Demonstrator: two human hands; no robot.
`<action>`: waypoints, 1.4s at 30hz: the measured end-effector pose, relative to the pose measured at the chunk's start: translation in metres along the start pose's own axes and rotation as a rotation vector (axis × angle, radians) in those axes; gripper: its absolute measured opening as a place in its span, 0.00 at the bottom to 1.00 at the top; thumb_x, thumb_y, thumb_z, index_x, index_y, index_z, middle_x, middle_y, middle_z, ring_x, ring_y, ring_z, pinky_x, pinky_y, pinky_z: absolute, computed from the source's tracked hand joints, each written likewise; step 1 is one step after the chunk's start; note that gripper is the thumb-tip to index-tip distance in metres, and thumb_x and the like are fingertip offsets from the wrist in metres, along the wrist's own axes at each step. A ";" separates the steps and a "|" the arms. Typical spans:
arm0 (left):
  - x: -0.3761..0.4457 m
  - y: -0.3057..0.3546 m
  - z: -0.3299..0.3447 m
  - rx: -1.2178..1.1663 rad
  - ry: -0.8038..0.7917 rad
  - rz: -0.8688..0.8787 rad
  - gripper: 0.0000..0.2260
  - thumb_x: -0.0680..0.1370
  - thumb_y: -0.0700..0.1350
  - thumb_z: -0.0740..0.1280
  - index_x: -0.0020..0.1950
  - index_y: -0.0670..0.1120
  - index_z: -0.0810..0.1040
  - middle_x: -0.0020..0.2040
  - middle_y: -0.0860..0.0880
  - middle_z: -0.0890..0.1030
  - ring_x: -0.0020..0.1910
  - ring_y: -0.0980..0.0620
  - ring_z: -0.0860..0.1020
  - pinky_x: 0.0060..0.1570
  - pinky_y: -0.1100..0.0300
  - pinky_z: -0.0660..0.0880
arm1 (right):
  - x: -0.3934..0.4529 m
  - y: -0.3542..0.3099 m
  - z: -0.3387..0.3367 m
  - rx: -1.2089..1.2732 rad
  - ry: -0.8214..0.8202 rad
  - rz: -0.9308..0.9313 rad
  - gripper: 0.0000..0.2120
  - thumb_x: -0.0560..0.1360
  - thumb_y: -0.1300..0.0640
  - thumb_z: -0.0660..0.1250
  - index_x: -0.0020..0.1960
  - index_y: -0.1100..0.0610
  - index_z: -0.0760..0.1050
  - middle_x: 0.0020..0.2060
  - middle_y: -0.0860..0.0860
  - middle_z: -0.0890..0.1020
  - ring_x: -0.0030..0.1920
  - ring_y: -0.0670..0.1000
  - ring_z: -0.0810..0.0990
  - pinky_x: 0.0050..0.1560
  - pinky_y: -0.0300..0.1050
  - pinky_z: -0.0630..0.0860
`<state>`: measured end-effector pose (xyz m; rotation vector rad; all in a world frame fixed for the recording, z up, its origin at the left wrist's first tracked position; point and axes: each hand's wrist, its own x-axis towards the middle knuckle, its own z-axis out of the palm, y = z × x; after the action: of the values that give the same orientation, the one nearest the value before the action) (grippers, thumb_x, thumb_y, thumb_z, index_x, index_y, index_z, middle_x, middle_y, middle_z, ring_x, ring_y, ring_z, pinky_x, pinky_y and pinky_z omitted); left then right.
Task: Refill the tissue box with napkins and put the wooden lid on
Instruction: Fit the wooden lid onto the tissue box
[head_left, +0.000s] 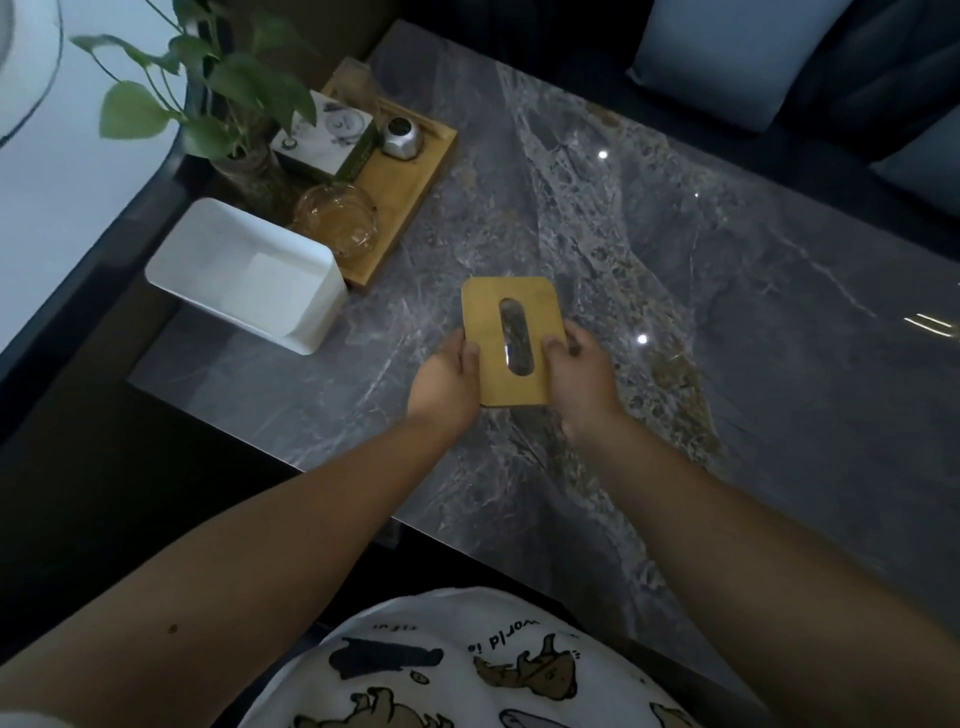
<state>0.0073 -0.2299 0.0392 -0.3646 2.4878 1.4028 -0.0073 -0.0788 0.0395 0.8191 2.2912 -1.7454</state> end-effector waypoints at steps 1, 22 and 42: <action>-0.004 0.003 -0.004 -0.035 0.042 0.044 0.15 0.83 0.50 0.54 0.67 0.49 0.71 0.47 0.52 0.79 0.42 0.53 0.76 0.39 0.57 0.70 | -0.002 -0.007 0.000 -0.024 -0.003 -0.025 0.15 0.77 0.50 0.62 0.62 0.47 0.75 0.52 0.47 0.82 0.50 0.50 0.81 0.51 0.52 0.80; -0.027 -0.033 -0.131 -0.469 0.479 -0.173 0.25 0.80 0.57 0.56 0.76 0.61 0.51 0.35 0.62 0.79 0.32 0.61 0.79 0.31 0.63 0.74 | -0.003 -0.127 0.156 -0.394 -0.544 -0.454 0.21 0.75 0.44 0.64 0.67 0.44 0.71 0.62 0.46 0.77 0.57 0.44 0.74 0.52 0.41 0.71; 0.026 -0.076 -0.169 -0.536 0.416 -0.289 0.31 0.81 0.51 0.61 0.78 0.57 0.47 0.29 0.56 0.75 0.27 0.62 0.74 0.27 0.68 0.69 | 0.044 -0.150 0.257 -0.716 -0.632 -0.616 0.19 0.78 0.46 0.64 0.68 0.47 0.72 0.66 0.50 0.77 0.66 0.52 0.73 0.63 0.49 0.72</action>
<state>-0.0085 -0.4152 0.0543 -1.1768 2.1644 2.0036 -0.1721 -0.3293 0.0669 -0.5322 2.4917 -0.9286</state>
